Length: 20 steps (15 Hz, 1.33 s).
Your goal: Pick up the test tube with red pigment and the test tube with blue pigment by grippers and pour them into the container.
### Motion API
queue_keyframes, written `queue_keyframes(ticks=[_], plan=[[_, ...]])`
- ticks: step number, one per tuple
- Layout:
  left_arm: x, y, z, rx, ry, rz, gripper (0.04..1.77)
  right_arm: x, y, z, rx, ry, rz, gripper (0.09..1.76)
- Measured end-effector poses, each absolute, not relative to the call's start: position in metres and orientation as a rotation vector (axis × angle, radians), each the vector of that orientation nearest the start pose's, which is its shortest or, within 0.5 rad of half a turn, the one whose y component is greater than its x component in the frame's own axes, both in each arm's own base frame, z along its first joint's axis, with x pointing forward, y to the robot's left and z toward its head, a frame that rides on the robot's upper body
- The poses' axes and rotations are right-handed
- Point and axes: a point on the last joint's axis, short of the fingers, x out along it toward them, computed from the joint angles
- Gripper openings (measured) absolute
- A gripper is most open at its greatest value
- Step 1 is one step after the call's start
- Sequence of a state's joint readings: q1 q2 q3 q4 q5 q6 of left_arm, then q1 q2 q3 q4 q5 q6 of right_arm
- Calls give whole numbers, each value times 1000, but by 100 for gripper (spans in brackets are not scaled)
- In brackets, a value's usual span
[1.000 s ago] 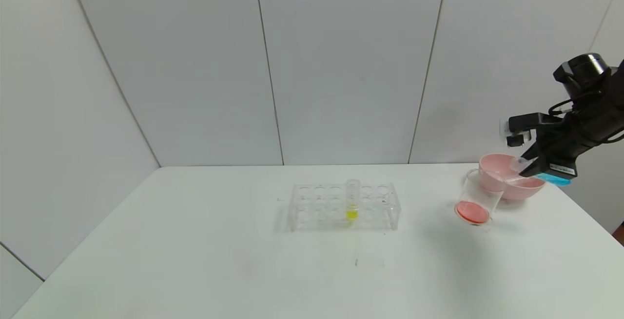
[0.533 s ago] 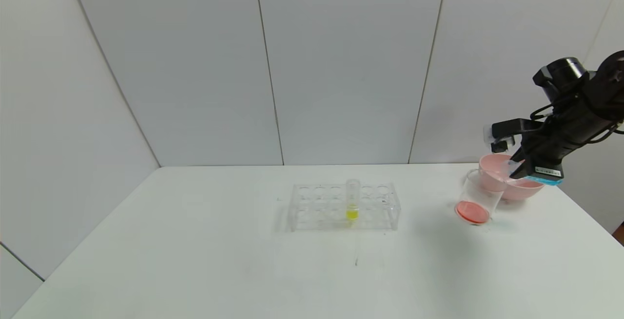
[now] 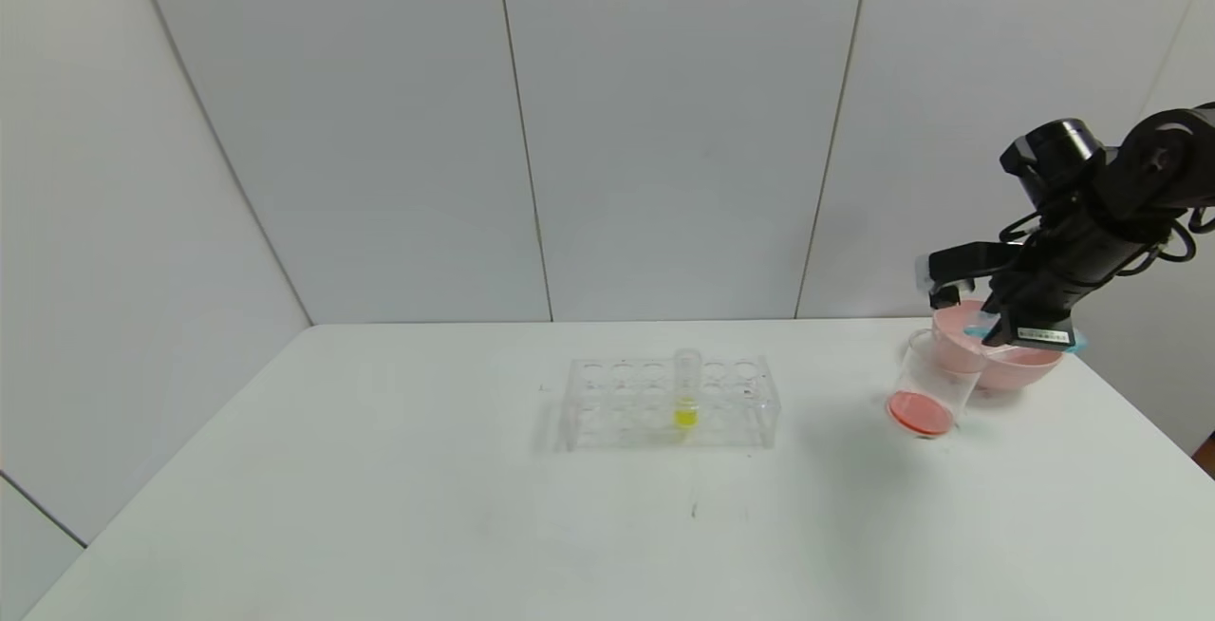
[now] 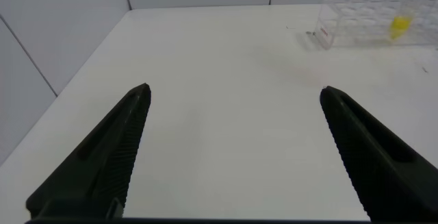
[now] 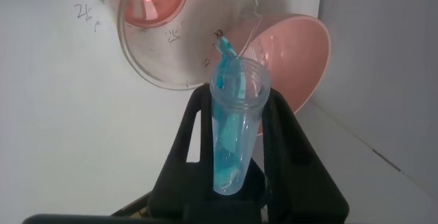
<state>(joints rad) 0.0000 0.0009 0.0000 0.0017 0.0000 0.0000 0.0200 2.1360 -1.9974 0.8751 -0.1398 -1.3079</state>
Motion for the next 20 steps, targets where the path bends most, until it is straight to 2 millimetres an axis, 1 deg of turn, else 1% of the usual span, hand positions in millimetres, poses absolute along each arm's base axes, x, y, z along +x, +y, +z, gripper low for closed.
queue_keyframes(ticks=[4, 11, 18, 20], plan=[[-23, 0, 75, 0, 2, 0, 176, 400, 11, 216, -1346, 972, 520, 48], [-23, 0, 75, 0, 2, 0, 176, 404, 22, 215, -1406, 983, 466, 48], [-23, 0, 75, 0, 3, 0, 176, 405, 38, 214, -1520, 1022, 403, 48], [-23, 0, 75, 0, 3, 0, 176, 405, 42, 212, -1530, 1028, 409, 48]])
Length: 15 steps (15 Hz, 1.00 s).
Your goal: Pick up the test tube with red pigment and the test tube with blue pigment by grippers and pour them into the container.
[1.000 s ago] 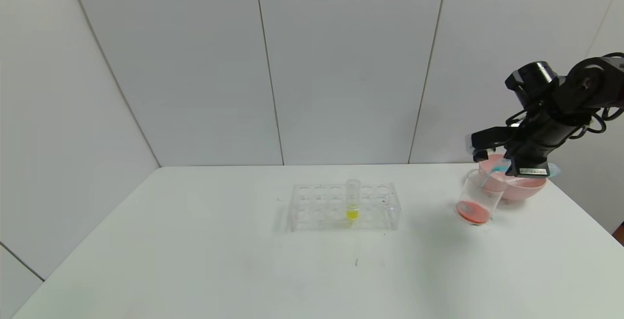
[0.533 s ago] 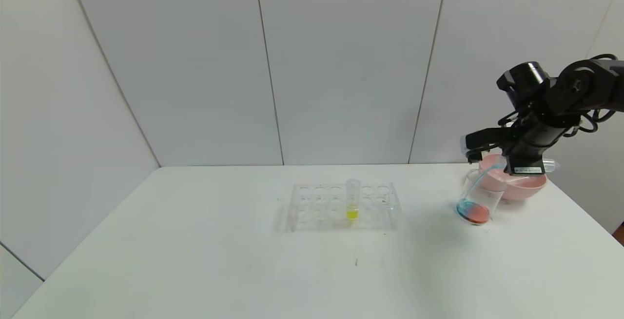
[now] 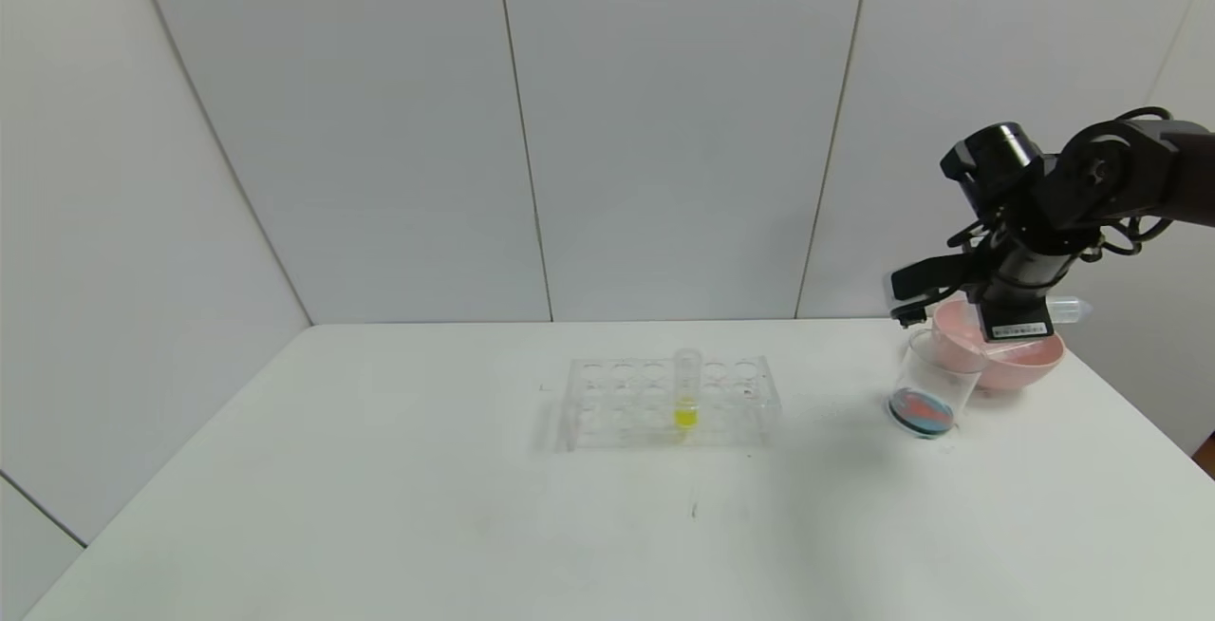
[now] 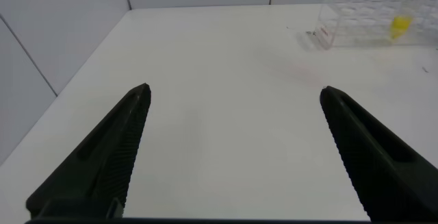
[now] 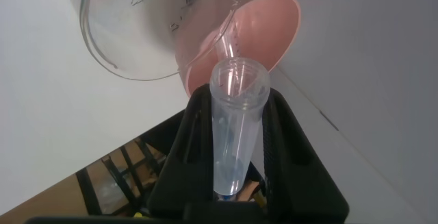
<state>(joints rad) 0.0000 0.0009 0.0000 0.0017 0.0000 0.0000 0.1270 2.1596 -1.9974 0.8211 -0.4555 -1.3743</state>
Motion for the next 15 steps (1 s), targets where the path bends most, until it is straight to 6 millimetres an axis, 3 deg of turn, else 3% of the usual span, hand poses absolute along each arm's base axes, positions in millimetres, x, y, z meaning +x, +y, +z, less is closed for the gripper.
queue_keyframes(ticks=[5, 9, 11, 15], plan=[[-23, 0, 75, 0, 3, 0, 176, 404, 48, 211, -1600, 1065, 382, 48], [-23, 0, 75, 0, 2, 0, 176, 402, 48, 212, -1549, 1019, 437, 48], [-23, 0, 75, 0, 3, 0, 176, 401, 41, 216, -1401, 928, 518, 48], [-23, 0, 75, 0, 2, 0, 176, 395, 30, 232, -896, 799, 526, 48]])
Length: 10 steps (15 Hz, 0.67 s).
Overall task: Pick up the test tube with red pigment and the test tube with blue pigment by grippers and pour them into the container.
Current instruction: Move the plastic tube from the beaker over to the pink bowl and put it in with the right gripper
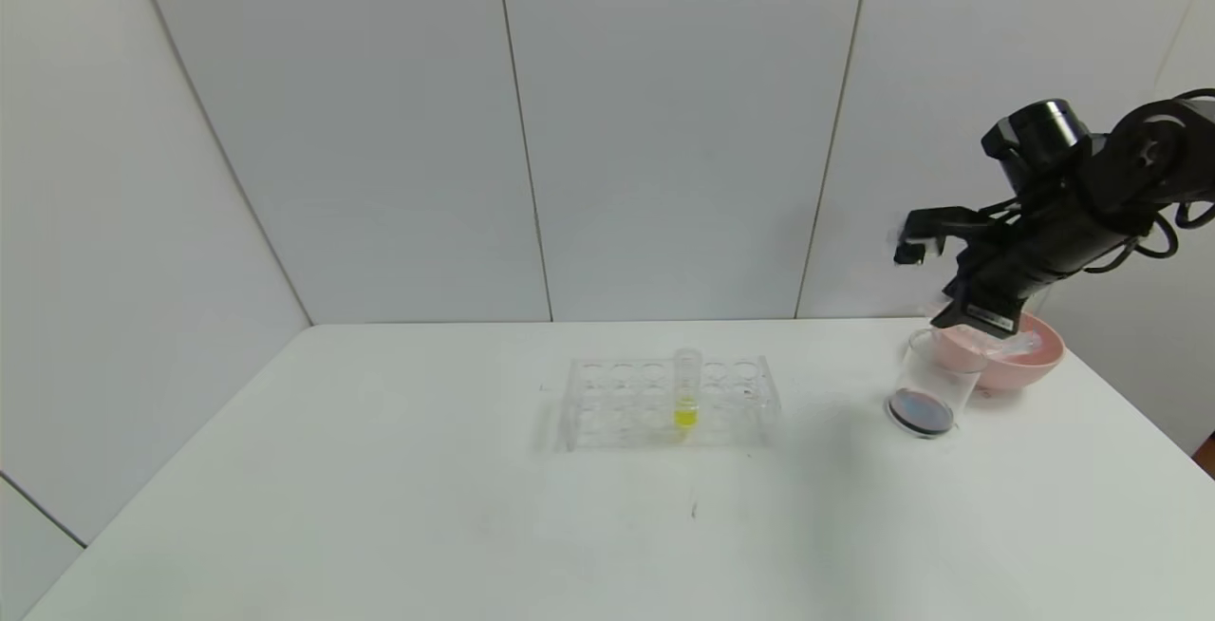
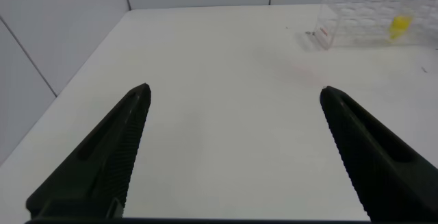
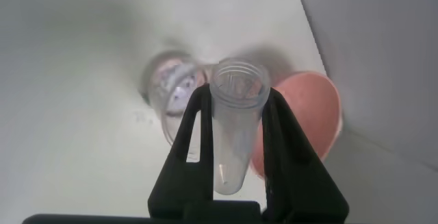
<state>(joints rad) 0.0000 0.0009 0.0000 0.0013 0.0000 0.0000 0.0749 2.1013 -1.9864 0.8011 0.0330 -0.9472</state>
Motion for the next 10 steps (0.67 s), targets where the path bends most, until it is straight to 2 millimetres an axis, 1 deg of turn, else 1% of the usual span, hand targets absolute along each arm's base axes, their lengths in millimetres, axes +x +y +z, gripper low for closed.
queue_keyframes(ticks=[1, 3, 6, 8, 10], plan=[[-23, 0, 75, 0, 3, 0, 176, 391, 28, 239, -780, 764, 547, 48], [-23, 0, 75, 0, 3, 0, 176, 383, 21, 253, -605, 685, 584, 48], [-23, 0, 75, 0, 2, 0, 176, 370, 6, 266, -423, 547, 599, 48], [-23, 0, 75, 0, 2, 0, 176, 363, -2, 270, -300, 423, 553, 48], [-23, 0, 75, 0, 3, 0, 176, 359, -7, 277, -164, 244, 492, 48]])
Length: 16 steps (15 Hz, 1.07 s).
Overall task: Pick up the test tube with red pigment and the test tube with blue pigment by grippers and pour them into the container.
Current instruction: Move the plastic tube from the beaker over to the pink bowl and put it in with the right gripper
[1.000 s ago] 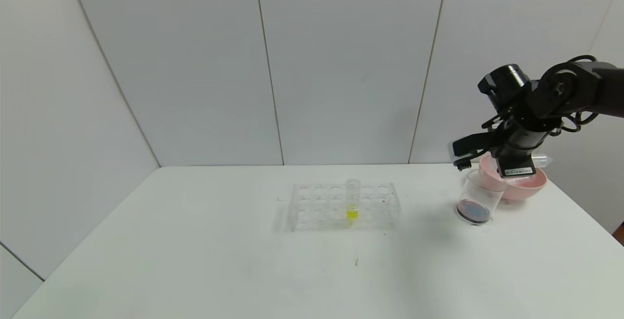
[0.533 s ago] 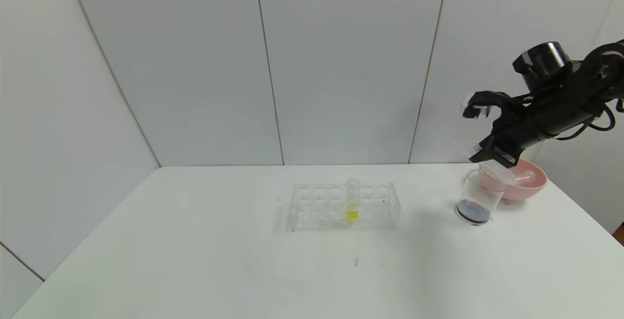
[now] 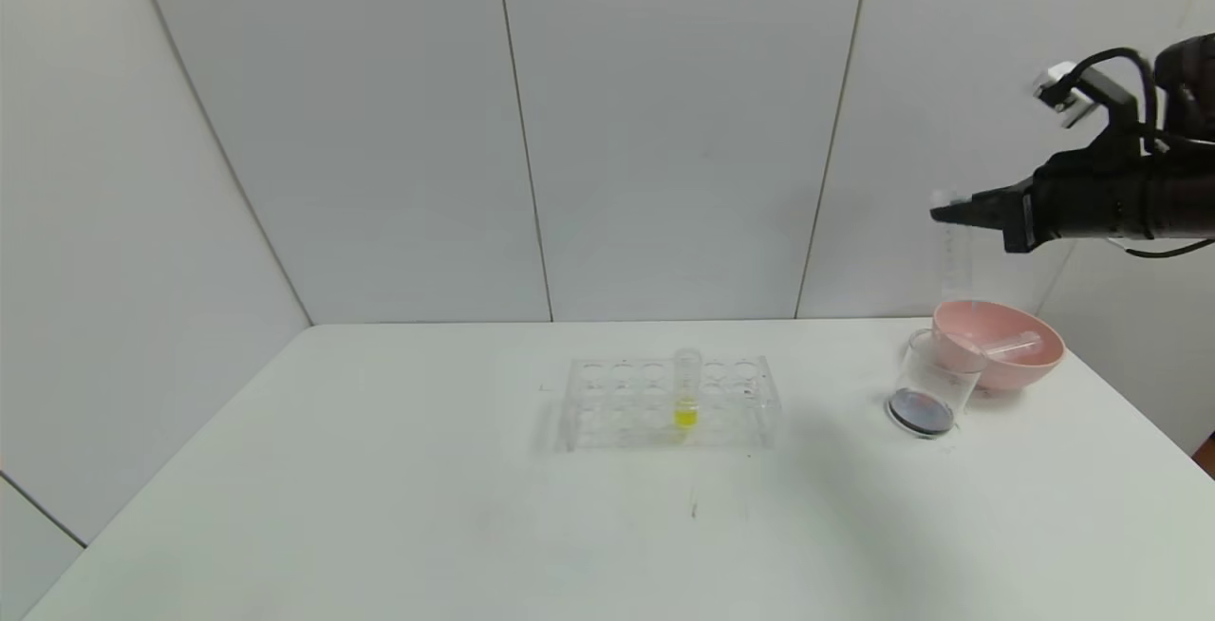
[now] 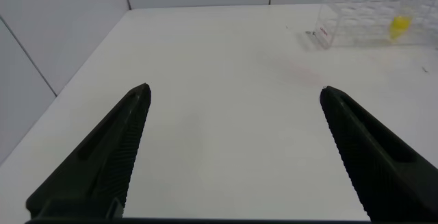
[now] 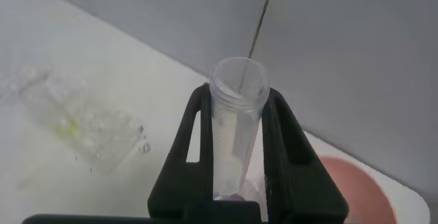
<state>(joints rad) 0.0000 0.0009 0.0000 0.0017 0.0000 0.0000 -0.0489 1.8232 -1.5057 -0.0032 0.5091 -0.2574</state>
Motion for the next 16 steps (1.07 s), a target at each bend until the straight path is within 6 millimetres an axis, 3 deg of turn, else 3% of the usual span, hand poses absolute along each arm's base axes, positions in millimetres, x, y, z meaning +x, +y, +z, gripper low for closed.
queue_keyframes(ticks=[3, 9, 16], plan=[[-23, 0, 75, 0, 3, 0, 176, 346, -11, 266, -64, 77, 465, 48], [-23, 0, 75, 0, 3, 0, 176, 317, -22, 221, -54, -26, 432, 48], [-23, 0, 75, 0, 2, 0, 176, 329, -48, 198, -41, 11, 357, 48]])
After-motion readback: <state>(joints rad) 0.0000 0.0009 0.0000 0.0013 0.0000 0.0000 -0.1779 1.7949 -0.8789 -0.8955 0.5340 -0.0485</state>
